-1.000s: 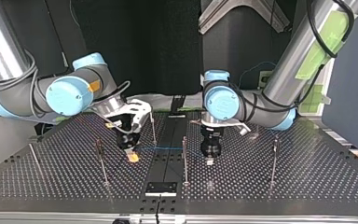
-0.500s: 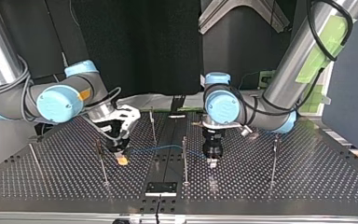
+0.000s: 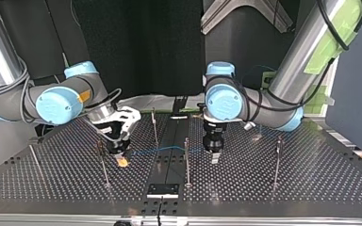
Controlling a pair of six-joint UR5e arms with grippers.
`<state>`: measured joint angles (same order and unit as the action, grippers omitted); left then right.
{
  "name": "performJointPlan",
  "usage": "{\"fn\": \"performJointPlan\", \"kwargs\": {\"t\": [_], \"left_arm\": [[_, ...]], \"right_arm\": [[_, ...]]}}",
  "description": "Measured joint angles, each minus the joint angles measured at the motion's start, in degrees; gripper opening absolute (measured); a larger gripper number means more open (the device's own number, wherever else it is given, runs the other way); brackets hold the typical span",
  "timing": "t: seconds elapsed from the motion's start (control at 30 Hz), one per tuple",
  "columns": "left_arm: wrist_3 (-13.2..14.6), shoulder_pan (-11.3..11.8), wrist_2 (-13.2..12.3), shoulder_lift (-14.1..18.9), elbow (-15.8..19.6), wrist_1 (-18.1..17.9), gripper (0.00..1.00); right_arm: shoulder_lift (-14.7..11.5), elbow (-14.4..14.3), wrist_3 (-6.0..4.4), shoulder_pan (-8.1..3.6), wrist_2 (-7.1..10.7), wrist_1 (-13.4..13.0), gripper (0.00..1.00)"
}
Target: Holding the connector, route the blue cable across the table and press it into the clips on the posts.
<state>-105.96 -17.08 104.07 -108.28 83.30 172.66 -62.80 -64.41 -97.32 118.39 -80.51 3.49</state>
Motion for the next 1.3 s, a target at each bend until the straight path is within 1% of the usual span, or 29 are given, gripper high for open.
{"fn": "performJointPlan", "kwargs": {"t": [0.2,0.37,0.57,0.77,0.9,1.07,1.17,1.3], "left_arm": [[0.4,-0.9,-0.1,2.9,2.3,2.2,1.00],[0.5,-1.1,-0.2,5.3,4.1,2.7,1.00],[0.4,-2.4,-1.9,8.4,6.7,3.6,1.00],[2.2,-4.1,-2.2,11.4,9.0,6.1,1.00],[3.2,-5.8,-1.1,13.4,9.3,6.4,1.00],[3.8,-8.2,1.1,15.5,8.5,4.4,1.00],[4.3,-9.7,2.7,15.4,7.2,3.8,1.00],[5.0,-11.8,4.7,13.8,5.1,4.3,1.00]], "right_arm": [[0.0,0.0,0.00,-0.02,0.00,0.0,0.00],[0.0,0.0,0.00,0.06,0.00,0.0,0.00],[-0.1,0.0,0.02,0.16,0.00,0.0,0.00],[-0.3,0.0,-0.01,0.16,0.00,0.1,0.00],[-0.7,0.0,-0.09,0.04,0.00,0.1,0.00],[-0.9,0.0,-0.21,-0.01,0.00,0.1,0.00],[-0.9,0.0,-0.29,-0.02,0.00,0.2,0.00],[-0.9,0.0,-0.33,-0.01,0.01,0.2,0.00]]}}
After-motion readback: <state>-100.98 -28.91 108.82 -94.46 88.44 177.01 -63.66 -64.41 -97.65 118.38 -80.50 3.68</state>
